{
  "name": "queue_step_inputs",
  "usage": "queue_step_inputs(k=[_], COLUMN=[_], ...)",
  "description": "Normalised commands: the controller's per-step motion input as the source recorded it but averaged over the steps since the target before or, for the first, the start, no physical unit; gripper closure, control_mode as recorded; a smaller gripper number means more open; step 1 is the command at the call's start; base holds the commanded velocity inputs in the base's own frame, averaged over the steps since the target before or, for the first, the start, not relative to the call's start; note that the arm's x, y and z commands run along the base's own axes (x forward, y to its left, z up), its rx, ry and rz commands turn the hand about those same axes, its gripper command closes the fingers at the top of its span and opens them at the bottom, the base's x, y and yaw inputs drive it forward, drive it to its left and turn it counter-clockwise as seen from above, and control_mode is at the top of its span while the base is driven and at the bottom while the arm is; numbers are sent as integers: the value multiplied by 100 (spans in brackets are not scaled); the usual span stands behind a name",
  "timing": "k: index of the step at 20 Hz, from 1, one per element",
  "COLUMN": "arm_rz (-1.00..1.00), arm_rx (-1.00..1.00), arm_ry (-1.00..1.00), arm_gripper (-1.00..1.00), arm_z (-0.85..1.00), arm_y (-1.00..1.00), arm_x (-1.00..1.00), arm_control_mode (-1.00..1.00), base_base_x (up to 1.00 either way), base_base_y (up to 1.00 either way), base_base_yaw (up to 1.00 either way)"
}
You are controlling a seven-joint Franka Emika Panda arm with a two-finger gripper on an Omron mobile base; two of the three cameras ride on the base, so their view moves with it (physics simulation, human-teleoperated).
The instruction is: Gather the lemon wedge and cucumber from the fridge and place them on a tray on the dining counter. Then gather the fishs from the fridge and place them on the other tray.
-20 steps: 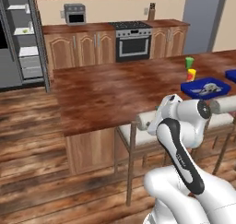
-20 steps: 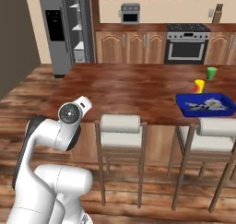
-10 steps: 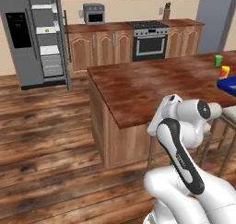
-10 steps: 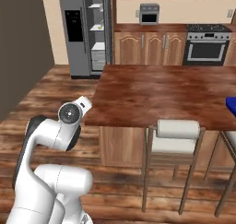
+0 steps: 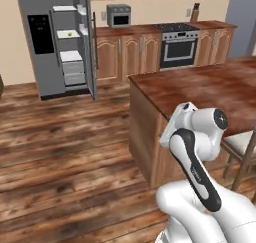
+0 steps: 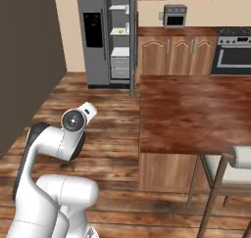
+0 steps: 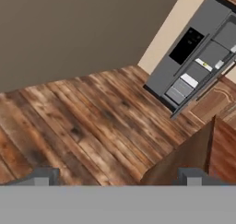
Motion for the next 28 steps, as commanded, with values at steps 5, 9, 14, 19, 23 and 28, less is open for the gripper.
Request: queue_step_inputs(k=[5, 9, 14, 19, 23, 28], arm_rz=[0, 0, 0, 0, 0, 0], arm_rx=[0, 0, 0, 0, 0, 0], arm_ry=[0, 0, 0, 0, 0, 0], arm_gripper=[-100, -100, -100, -100, -100, -100], arm_z=[0, 0, 0, 0, 0, 0], arm_y=[0, 0, 0, 0, 0, 0], arm_x=[0, 0, 0, 0, 0, 0], arm_control_mode=[100, 100, 100, 100, 100, 100], base_base_x=[63, 84, 100, 100, 100, 100], base_base_y=[100, 100, 94, 73, 14, 0], base_base_yaw=[-30, -34, -23, -12, 0, 3])
